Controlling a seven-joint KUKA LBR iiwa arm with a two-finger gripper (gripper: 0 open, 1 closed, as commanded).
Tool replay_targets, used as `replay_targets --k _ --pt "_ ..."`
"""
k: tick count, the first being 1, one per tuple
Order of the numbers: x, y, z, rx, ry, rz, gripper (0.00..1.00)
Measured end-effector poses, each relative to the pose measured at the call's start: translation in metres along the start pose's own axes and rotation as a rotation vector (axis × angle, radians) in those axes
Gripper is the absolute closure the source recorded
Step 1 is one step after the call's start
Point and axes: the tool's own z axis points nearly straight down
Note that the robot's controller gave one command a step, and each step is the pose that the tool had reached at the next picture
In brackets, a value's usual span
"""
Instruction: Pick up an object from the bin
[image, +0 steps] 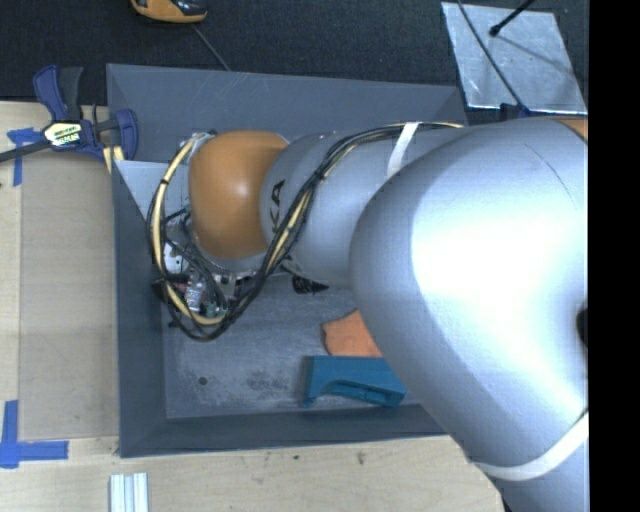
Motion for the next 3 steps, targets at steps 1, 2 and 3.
replay_targets --k 1,2,3 --pt "0.002 -0.001 -0.019 0.006 0.009 0.0 1.0" --pt "0.001 0.0 -0.043 0.001 0.003 0.0 1.0" --pt "0.0 0.0 -0.059 -0.004 -0.005 0.001 1.0"
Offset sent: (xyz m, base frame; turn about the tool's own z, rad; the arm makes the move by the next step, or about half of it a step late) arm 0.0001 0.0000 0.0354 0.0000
